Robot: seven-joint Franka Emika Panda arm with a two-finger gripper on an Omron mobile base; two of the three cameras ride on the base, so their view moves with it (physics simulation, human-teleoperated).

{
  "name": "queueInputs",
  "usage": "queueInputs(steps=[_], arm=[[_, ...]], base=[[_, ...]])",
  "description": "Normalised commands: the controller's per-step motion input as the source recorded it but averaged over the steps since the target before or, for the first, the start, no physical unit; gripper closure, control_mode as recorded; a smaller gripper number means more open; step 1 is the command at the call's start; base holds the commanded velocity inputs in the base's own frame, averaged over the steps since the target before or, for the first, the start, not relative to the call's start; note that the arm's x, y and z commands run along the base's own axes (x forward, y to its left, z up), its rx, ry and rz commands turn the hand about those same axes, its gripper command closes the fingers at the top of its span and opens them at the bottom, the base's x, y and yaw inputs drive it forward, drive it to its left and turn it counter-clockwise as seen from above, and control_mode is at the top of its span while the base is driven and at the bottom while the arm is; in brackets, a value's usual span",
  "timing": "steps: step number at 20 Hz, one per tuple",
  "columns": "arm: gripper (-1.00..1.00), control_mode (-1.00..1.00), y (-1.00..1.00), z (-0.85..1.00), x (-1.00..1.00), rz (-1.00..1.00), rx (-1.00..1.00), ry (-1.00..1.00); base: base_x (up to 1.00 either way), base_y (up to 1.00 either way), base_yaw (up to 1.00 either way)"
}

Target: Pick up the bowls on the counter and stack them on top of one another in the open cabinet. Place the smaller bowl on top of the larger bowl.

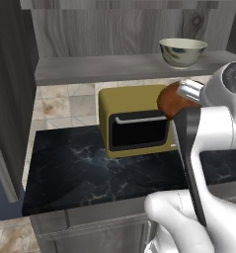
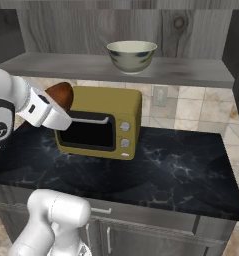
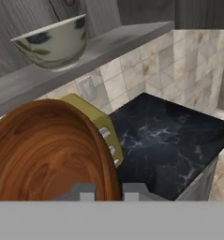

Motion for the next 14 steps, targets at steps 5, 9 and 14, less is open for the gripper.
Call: queueInputs(steps=[5, 9, 14], arm=[[1.0, -1.0, -0.1, 0.48, -0.11, -0.11, 0.01, -0.06], [1.0, -1.0, -0.12, 0.5, -0.09, -0.14, 0.04, -0.01], [1.0, -1.0, -0.1, 0.4, -0.06, -0.15, 0.02, -0.02]], base=[[0.0, 0.0, 0.0], [0.0, 0.0, 0.0], [0.0, 0.0, 0.0]])
